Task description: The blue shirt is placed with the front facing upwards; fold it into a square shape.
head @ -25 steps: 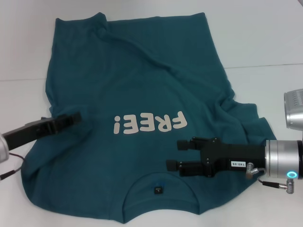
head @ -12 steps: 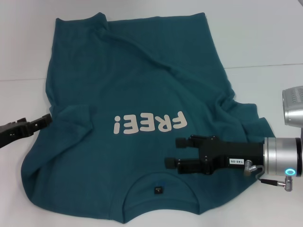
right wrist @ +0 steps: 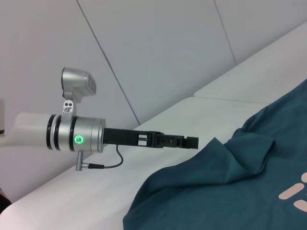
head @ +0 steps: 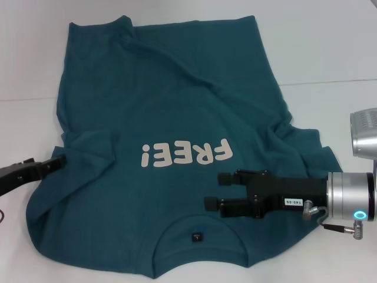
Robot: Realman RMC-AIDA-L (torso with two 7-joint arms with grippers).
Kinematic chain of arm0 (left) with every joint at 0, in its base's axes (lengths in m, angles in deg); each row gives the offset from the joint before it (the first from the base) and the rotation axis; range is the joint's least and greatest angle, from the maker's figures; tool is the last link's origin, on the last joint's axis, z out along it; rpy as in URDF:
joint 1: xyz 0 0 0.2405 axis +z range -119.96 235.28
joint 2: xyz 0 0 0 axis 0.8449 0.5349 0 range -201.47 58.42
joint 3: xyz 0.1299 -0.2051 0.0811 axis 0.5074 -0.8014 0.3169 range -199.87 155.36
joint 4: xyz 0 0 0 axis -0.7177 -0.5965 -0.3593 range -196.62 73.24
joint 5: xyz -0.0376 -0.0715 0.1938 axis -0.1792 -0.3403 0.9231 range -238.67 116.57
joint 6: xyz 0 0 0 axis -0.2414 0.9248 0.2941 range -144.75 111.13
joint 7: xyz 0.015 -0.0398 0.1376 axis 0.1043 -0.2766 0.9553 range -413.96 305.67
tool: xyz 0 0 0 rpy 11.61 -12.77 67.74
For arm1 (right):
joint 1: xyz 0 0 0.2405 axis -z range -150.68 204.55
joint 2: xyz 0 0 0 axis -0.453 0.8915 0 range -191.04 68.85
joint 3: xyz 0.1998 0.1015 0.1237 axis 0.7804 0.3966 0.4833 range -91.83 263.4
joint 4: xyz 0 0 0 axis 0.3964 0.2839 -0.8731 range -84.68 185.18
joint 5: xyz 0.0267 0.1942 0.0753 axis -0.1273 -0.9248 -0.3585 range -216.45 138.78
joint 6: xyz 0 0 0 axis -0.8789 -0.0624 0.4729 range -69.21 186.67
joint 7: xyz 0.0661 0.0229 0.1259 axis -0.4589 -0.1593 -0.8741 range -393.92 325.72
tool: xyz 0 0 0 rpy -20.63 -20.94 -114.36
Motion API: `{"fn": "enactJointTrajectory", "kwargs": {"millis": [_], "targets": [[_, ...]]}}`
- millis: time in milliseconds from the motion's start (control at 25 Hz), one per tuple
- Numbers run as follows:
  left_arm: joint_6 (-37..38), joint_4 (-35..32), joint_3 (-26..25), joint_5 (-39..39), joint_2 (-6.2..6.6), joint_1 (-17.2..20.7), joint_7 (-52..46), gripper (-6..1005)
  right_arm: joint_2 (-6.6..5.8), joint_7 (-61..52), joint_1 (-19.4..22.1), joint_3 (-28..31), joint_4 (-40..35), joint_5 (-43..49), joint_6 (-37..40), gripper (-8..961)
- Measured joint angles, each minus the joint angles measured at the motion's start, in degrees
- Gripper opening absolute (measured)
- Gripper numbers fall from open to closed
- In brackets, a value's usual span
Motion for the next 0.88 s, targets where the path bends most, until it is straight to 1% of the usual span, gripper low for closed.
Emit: {"fn": "enactJointTrajectory", "kwargs": {"millis": [600, 880], "targets": [[-1.0, 1.6, 1.5, 0.1, -0.09, -0.1, 0.6, 891, 0.0, 0.2, 0.0, 0.0, 0.1, 0.1, 0.0, 917], [1.1, 1.6, 2.1, 0.1, -0.09, -0.1, 0.6, 890, 0.0, 0.3, 0.2, 0.0, 0.1, 0.1, 0.2, 917]]}}
